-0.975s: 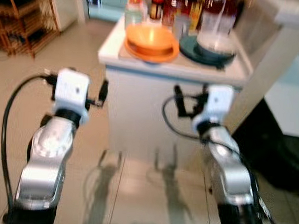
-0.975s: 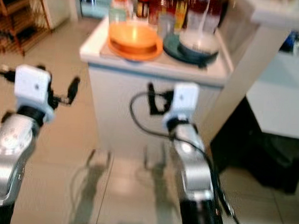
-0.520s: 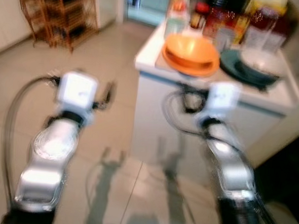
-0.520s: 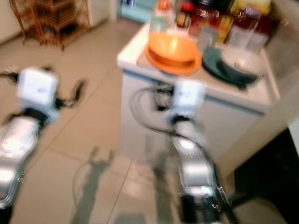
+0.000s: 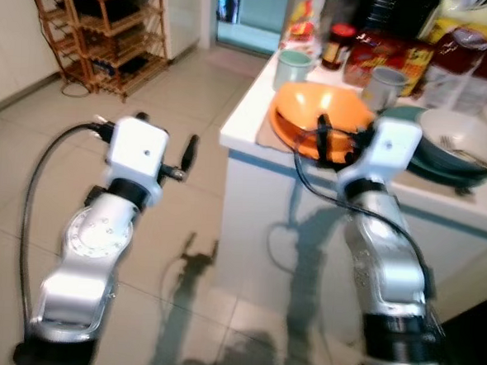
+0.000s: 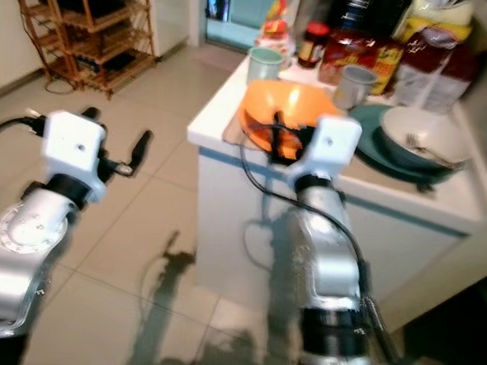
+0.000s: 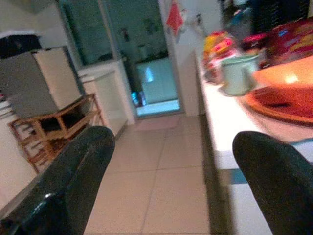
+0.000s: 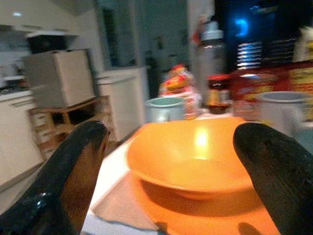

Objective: Setting the table

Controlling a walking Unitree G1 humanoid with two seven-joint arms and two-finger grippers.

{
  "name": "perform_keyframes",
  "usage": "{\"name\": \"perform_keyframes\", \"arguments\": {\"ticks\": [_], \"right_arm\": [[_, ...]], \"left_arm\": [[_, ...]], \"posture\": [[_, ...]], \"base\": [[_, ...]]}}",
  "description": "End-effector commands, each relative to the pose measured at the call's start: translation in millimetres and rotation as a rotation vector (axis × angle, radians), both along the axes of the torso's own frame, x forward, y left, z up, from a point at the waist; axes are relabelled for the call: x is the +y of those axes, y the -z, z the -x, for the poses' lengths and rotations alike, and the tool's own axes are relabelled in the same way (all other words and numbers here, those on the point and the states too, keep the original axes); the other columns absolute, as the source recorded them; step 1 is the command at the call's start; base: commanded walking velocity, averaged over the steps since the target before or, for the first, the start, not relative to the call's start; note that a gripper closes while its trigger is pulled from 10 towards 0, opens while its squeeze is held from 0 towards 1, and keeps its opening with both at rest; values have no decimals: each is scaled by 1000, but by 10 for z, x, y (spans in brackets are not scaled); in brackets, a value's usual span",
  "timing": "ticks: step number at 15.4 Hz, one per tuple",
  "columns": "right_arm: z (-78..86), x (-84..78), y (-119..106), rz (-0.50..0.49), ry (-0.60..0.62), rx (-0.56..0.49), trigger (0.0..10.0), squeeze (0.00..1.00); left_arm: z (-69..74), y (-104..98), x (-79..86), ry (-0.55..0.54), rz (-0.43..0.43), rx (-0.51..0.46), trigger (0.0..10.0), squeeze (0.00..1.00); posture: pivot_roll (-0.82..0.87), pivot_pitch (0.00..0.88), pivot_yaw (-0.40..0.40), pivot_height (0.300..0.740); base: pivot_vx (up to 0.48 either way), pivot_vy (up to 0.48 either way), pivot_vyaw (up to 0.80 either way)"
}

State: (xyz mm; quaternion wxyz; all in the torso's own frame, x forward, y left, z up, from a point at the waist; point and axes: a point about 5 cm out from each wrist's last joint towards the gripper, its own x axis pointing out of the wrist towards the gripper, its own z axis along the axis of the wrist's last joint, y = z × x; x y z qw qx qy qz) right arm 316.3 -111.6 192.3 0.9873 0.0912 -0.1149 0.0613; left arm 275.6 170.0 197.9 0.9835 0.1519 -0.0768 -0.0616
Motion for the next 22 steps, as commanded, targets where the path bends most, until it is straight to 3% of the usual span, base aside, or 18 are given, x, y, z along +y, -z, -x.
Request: {"name": "perform_keyframes", "arguments": {"ticks": [1, 3, 4, 5, 6, 9, 14, 15, 16, 17, 18, 22], "right_arm": [[2, -186, -20, -1, 65, -10, 10000, 0], [-17, -233, -76, 14, 104, -22, 10000, 0], [-54, -256, -111, 3, 113, 12, 10000, 0], [-82, -269, -101, 22, 115, 69, 10000, 953], [-103, -281, -78, 39, 116, 119, 10000, 1000], [-209, -388, -82, 8, 142, 221, 10000, 1000], [-291, -408, -99, -29, 162, 324, 10000, 1000], [-310, -373, -28, -40, 136, 383, 10000, 839], [-314, -365, -15, -45, 128, 394, 10000, 839], [-337, -341, 74, -69, 114, 459, 10000, 71], [-351, -339, 98, -81, 117, 479, 10000, 0], [-486, -301, 169, -165, 97, 537, 10000, 0]], "left_arm": [[2, -15, -91, 37, 9, -5, 10000, 0], [4, -27, -112, 58, 13, -16, 10000, 0], [42, -54, -162, 124, 25, -27, 10000, 0], [73, -78, -190, 170, 25, -38, 10000, 0], [93, -98, -206, 201, 33, -49, 10000, 0], [186, -169, -308, 348, 49, -61, 10000, 0], [246, -167, -373, 441, 45, -37, 10000, 0], [266, -145, -378, 468, 35, -20, 10000, 0], [268, -144, -379, 473, 33, -17, 10000, 0], [284, -136, -390, 500, 32, 0, 10000, 0], [297, -128, -399, 516, 30, 12, 10000, 0], [352, -79, -429, 566, 20, 56, 10000, 0]], "posture": [[117, 0, -57, 740], [118, 0, -58, 740], [118, 0, -56, 740], [119, 0, -55, 740], [118, 0, -55, 740], [119, 0, -55, 740], [121, 0, -57, 740], [120, 0, -56, 740], [120, 0, -56, 740], [120, 0, -55, 740], [120, 0, -55, 740], [125, 0, -59, 740]], "base": [[439, 0, -800], [362, 0, 0], [0, 0, 0], [0, 0, 0], [0, 0, 0], [0, 0, 0], [0, 0, 0], [0, 0, 0], [0, 0, 0], [0, 0, 0], [0, 0, 0], [0, 0, 0]]}}
